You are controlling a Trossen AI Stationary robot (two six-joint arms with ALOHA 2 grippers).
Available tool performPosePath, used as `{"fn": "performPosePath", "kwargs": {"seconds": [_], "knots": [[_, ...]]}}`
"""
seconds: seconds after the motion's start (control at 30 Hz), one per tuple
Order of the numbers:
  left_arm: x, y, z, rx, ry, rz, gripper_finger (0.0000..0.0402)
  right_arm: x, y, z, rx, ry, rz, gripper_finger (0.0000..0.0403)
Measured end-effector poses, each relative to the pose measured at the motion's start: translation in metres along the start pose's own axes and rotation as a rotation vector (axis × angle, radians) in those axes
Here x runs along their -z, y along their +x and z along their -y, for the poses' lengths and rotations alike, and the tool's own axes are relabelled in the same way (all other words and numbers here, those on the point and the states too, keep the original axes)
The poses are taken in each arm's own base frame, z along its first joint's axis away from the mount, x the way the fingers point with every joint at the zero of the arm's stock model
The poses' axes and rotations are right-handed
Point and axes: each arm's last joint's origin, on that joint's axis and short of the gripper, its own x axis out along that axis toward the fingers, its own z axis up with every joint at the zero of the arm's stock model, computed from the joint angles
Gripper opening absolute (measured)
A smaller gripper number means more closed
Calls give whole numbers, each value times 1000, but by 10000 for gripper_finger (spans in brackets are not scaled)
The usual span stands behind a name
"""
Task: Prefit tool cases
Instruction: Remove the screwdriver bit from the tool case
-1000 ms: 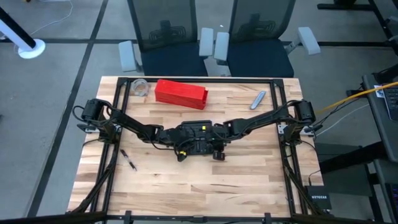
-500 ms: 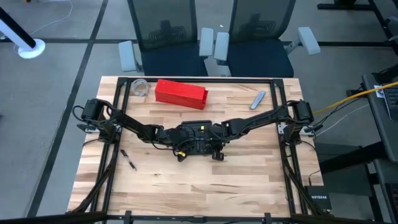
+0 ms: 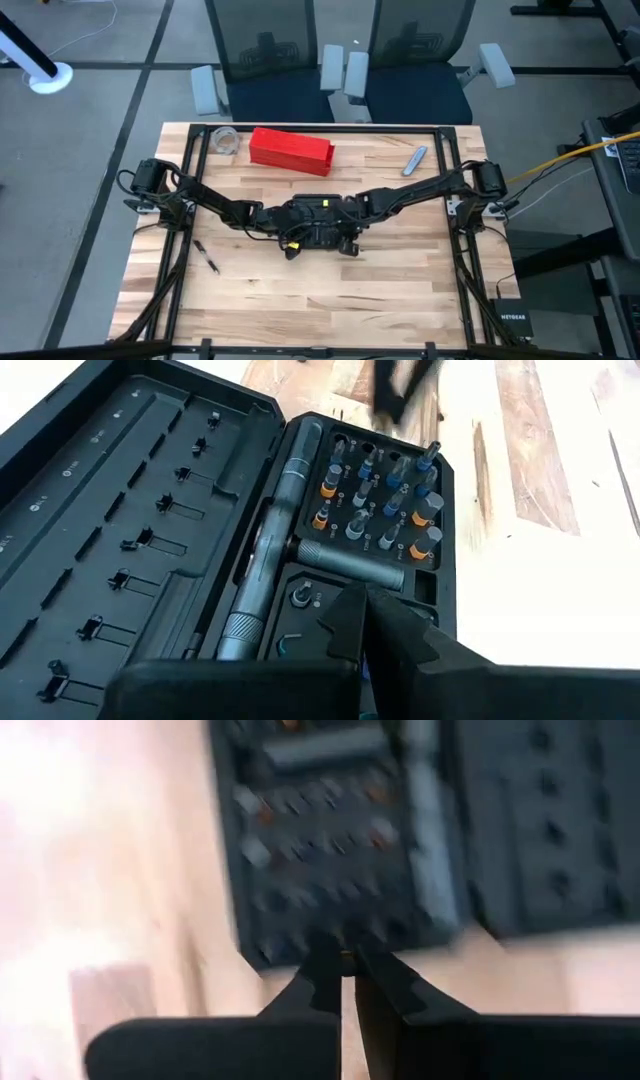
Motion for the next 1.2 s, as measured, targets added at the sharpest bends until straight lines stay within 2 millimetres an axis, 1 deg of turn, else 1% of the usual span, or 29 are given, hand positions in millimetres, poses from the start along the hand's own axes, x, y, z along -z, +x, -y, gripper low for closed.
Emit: {"fn": "performPosePath", "kwargs": {"seconds": [0.07,0.17,0.27,0.37,0.47,0.53,0.63,0.73,0.83,1.07,1.2], "knots": [[0,0,0,0,0,0,0,3,-12,7,35,15,-12,9],[0,0,0,0,1,-1,0,14,-34,19,93,46,-25,9],[0,0,0,1,3,-2,0,29,-59,28,129,103,14,9],[0,0,0,1,5,-1,0,49,-72,38,165,204,44,9],[0,0,0,1,7,-1,0,71,-64,47,187,316,21,9],[0,0,0,0,7,-3,0,84,-54,53,199,381,2,9],[0,0,0,1,8,-3,0,95,-40,61,196,504,23,9],[0,0,0,0,8,-3,0,94,-32,63,184,574,109,9],[0,0,0,0,8,-3,0,93,-30,64,198,624,164,9],[0,0,0,-1,2,-3,0,101,-27,66,267,677,162,9],[0,0,0,-3,1,-3,0,103,-24,67,261,720,186,9]]}}
